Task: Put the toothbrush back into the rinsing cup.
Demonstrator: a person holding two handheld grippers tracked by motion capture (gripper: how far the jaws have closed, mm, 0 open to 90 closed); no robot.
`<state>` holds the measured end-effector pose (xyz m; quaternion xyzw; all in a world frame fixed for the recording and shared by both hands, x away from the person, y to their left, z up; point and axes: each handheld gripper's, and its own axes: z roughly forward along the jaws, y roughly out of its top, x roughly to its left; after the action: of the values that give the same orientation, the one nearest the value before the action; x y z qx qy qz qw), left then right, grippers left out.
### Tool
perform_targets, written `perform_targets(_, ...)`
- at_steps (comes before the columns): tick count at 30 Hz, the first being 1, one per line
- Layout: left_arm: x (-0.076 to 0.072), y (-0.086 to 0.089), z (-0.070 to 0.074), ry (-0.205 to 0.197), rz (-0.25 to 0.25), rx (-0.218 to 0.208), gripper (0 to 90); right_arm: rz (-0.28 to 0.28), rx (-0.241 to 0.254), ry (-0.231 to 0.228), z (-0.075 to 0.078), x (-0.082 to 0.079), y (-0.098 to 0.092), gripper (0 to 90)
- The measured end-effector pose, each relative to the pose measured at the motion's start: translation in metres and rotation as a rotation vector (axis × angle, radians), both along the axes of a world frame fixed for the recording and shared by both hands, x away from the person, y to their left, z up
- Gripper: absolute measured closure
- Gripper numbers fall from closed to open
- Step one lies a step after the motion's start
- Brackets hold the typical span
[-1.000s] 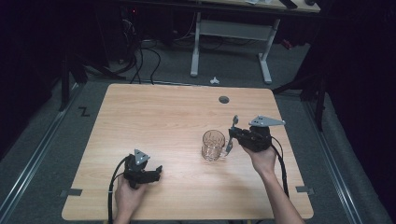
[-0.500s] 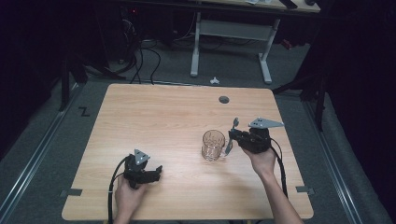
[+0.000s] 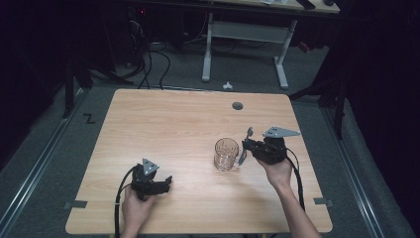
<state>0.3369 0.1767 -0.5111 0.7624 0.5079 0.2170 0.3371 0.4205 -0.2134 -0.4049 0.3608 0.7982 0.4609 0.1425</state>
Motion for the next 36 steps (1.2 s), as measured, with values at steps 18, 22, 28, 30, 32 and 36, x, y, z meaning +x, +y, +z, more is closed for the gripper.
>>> perform_targets(18, 0.0, 0.0, 0.0, 0.0, 0.0, 0.0, 15.8, 0.004, -0.016, 0.014, -0.004, 0.001, 0.002, 79.1)
perform_targets(22, 0.0, 0.0, 0.0, 0.0, 0.0, 0.0, 15.8, 0.003, -0.016, -0.001, -0.004, 0.001, 0.003, 79.2)
perform_targets(28, 0.0, 0.0, 0.0, 0.0, 0.0, 0.0, 15.8, -0.001, -0.032, 0.002, -0.007, 0.001, 0.002, 79.3)
perform_targets(30, 0.0, 0.0, 0.0, 0.0, 0.0, 0.0, 15.8, -0.004, -0.026, 0.004, -0.008, 0.001, 0.001, 79.3)
perform_targets(32, 0.0, 0.0, 0.0, 0.0, 0.0, 0.0, 15.8, -0.007, -0.026, 0.026, -0.013, 0.001, 0.0, 79.2)
perform_targets(36, 0.0, 0.0, 0.0, 0.0, 0.0, 0.0, 15.8, -0.013, -0.015, 0.034, -0.015, 0.002, -0.002, 79.0)
